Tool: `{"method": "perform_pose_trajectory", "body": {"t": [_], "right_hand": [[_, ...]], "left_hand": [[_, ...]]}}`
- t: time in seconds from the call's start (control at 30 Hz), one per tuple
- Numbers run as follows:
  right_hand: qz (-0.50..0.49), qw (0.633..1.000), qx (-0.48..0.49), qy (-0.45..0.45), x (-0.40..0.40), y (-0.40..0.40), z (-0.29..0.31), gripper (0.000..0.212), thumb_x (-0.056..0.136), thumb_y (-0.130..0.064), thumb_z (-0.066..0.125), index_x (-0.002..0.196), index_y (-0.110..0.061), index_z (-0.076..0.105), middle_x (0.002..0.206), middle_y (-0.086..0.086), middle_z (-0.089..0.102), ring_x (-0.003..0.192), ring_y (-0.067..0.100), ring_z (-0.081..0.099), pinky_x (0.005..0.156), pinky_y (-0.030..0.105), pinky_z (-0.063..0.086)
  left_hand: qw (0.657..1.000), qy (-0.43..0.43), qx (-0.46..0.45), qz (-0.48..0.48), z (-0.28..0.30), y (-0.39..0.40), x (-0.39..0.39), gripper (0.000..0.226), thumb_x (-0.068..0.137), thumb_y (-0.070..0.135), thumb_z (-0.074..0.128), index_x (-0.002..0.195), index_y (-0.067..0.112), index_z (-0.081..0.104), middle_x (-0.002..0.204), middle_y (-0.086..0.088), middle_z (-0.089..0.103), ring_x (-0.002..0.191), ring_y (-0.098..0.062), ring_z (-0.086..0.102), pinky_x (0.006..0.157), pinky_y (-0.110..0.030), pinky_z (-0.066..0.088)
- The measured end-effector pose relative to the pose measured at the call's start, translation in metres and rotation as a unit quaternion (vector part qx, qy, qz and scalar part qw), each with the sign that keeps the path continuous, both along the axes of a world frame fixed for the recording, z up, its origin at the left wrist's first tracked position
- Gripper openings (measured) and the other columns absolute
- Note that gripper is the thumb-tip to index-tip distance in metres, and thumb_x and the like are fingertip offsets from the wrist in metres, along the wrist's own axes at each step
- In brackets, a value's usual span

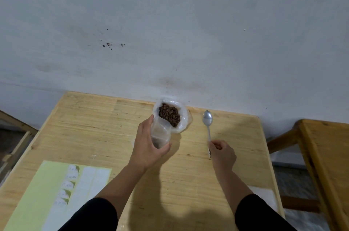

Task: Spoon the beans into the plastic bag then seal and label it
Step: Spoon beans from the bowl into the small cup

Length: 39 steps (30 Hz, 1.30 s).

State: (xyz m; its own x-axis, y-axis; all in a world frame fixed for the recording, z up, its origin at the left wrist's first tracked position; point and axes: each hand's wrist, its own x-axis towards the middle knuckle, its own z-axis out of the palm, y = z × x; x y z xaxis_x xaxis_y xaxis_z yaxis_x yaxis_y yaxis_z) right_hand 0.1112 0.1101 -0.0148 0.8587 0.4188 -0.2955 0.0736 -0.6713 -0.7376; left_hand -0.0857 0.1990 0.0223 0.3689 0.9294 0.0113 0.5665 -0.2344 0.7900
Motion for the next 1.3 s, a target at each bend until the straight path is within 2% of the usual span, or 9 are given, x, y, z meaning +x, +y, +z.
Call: {"method": "perform_pose_trajectory", "body": {"t": [0.23, 0.4, 0.67, 0.8, 0.97, 1.03, 1.1, 1.2, 1.3], "right_hand": [[0.099, 0.992, 0.079, -0.002, -0.020, 0.008, 0.030, 0.032, 0.090, -0.031, 0.056, 0.068, -0.011, 0.066, 0.069, 0.009, 0.068, 0.069, 0.026, 0.064, 0.069, 0.035, 0.048], [0.234, 0.945, 0.202, 0.103, -0.065, 0.020, 0.085, 0.006, 0.085, -0.029, 0.066, 0.086, -0.029, 0.071, 0.077, 0.009, 0.071, 0.067, 0.019, 0.064, 0.072, 0.040, 0.055], [0.265, 0.951, 0.130, 0.092, -0.102, 0.037, 0.131, 0.014, 0.085, -0.021, 0.062, 0.077, -0.020, 0.074, 0.073, -0.003, 0.070, 0.068, 0.010, 0.063, 0.074, 0.031, 0.054], [0.292, 0.948, 0.114, 0.061, -0.129, 0.042, 0.146, 0.022, 0.084, -0.022, 0.062, 0.066, -0.030, 0.070, 0.074, -0.013, 0.069, 0.071, 0.002, 0.060, 0.070, 0.021, 0.046], [0.266, 0.936, 0.177, 0.146, -0.151, 0.039, 0.150, 0.022, 0.089, -0.030, 0.061, 0.081, -0.012, 0.072, 0.078, -0.001, 0.069, 0.072, 0.010, 0.063, 0.070, 0.024, 0.049], [0.243, 0.926, 0.241, 0.160, -0.160, 0.032, 0.149, 0.011, 0.089, -0.022, 0.061, 0.096, -0.019, 0.069, 0.090, 0.002, 0.071, 0.081, 0.009, 0.067, 0.074, 0.019, 0.052], [0.231, 0.919, 0.291, 0.130, -0.168, 0.025, 0.145, 0.022, 0.086, -0.011, 0.064, 0.104, -0.024, 0.064, 0.093, 0.009, 0.070, 0.085, 0.012, 0.066, 0.076, 0.020, 0.052], [0.199, 0.929, 0.307, 0.060, -0.177, 0.019, 0.145, 0.025, 0.086, -0.005, 0.063, 0.095, -0.027, 0.057, 0.079, 0.008, 0.068, 0.074, 0.009, 0.064, 0.068, 0.014, 0.048], [0.194, 0.936, 0.293, 0.011, -0.179, 0.018, 0.148, 0.022, 0.085, -0.004, 0.064, 0.080, -0.025, 0.059, 0.075, -0.003, 0.064, 0.072, 0.007, 0.060, 0.069, 0.014, 0.046]], "left_hand": [[1.000, -0.029, 0.009, -0.005, 0.012, -0.009, 0.002, 0.102, 0.065, 0.033, 0.082, 0.146, 0.022, 0.021, 0.140, 0.000, 0.033, 0.121, -0.002, 0.032, 0.103, -0.019, 0.028], [0.996, -0.075, 0.026, -0.036, 0.029, -0.016, -0.002, 0.102, 0.061, 0.050, 0.078, 0.142, 0.026, 0.021, 0.133, 0.009, 0.032, 0.126, -0.003, 0.031, 0.101, -0.017, 0.029], [0.994, -0.060, 0.019, -0.092, 0.053, 0.000, -0.048, 0.121, 0.049, 0.045, 0.088, 0.147, 0.020, 0.020, 0.131, 0.011, 0.033, 0.121, 0.001, 0.030, 0.101, -0.011, 0.024], [0.992, -0.105, 0.026, -0.066, 0.062, 0.011, -0.079, 0.089, 0.065, 0.030, 0.083, 0.140, 0.022, 0.037, 0.117, 0.008, 0.047, 0.108, -0.001, 0.042, 0.088, 0.001, 0.029], [0.987, -0.162, -0.005, -0.003, 0.069, 0.016, -0.103, 0.038, 0.085, 0.020, 0.067, 0.122, 0.024, 0.059, 0.110, 0.011, 0.062, 0.096, -0.005, 0.056, 0.077, 0.001, 0.038], [0.981, -0.184, -0.041, 0.037, 0.070, 0.017, -0.112, 0.032, 0.087, 0.023, 0.064, 0.119, 0.024, 0.062, 0.106, 0.008, 0.065, 0.088, -0.005, 0.056, 0.070, 0.003, 0.037], [0.976, -0.201, -0.067, 0.053, 0.072, 0.017, -0.119, 0.030, 0.088, 0.025, 0.063, 0.118, 0.027, 0.062, 0.095, 0.008, 0.065, 0.082, -0.003, 0.056, 0.070, -0.001, 0.041], [0.967, -0.236, -0.085, 0.036, 0.075, 0.012, -0.126, 0.033, 0.088, 0.024, 0.062, 0.118, 0.035, 0.056, 0.088, 0.007, 0.064, 0.083, -0.007, 0.062, 0.079, -0.019, 0.049], [0.967, -0.242, -0.082, -0.014, 0.079, 0.010, -0.129, 0.032, 0.089, 0.019, 0.061, 0.113, 0.040, 0.054, 0.078, 0.006, 0.059, 0.072, -0.008, 0.062, 0.072, -0.017, 0.048]]}}
